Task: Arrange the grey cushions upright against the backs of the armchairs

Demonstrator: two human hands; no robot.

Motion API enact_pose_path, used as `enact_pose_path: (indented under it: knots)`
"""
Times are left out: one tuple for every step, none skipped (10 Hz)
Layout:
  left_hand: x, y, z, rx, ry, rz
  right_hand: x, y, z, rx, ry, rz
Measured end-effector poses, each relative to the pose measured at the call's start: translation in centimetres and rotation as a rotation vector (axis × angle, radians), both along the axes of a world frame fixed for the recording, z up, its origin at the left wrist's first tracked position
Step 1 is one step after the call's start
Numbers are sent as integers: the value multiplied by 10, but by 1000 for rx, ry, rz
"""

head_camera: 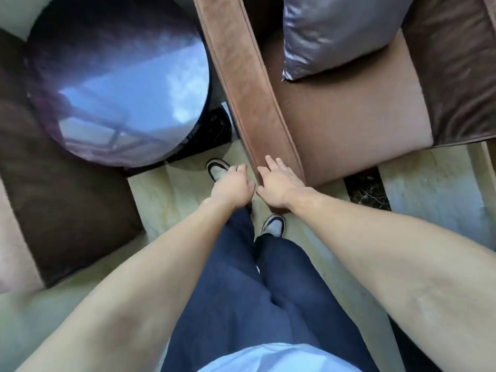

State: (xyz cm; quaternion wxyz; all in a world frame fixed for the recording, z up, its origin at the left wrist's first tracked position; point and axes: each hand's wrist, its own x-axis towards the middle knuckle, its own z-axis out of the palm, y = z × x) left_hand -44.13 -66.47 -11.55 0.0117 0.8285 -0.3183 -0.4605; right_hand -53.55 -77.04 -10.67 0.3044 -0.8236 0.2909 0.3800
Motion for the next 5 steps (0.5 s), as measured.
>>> enact_pose_path:
  knots:
    - [-9,78,-2,142,20,64,-30,43,-10,-87,25,84]
    - [-11,134,-7,210,31,145,-36,76,-16,-130,15,147]
    - [-15,216,-19,260,19,214,-37,132,-23,-78,-7,197]
    - [-10,258,-23,272,11,270,-38,161,-31,-5,75,209]
    - [8,316,-23,231,-22,311,-28,202,-37,15,253,223]
